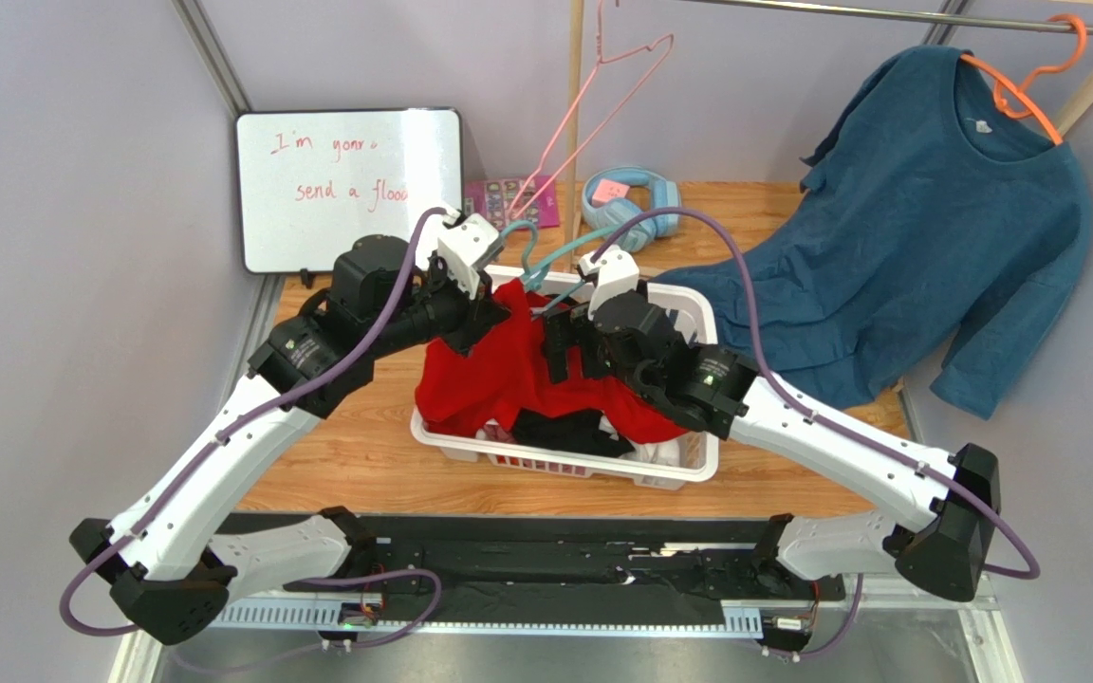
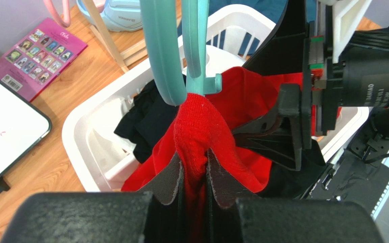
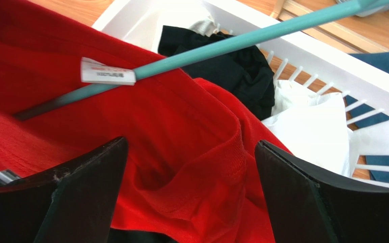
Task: Place the t-shirt on the hanger
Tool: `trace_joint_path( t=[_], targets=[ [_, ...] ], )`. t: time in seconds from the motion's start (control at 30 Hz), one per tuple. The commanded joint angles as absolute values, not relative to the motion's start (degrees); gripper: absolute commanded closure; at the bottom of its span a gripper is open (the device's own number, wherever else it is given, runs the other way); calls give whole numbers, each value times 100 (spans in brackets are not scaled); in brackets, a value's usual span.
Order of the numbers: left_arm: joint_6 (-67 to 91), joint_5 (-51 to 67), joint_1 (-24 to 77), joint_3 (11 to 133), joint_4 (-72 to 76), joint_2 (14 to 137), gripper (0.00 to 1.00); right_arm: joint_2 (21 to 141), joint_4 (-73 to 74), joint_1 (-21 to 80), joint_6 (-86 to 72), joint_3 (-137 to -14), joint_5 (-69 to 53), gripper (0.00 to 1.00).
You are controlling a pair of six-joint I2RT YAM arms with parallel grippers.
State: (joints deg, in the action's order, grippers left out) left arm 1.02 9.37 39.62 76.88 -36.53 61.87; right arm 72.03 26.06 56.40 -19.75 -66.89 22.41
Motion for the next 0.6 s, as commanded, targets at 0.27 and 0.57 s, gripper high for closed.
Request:
trace_joint_path(
  t=[0.27, 0.57],
  targets=[
    [220, 1011, 3797, 7743, -3428, 5766, 100, 6698, 3075, 4879, -2294, -6170, 2488, 19],
    [9, 818, 3709, 7638, -3586, 5529, 100, 6302, 3901, 4299, -1811, -6433, 2488, 47]
  ],
)
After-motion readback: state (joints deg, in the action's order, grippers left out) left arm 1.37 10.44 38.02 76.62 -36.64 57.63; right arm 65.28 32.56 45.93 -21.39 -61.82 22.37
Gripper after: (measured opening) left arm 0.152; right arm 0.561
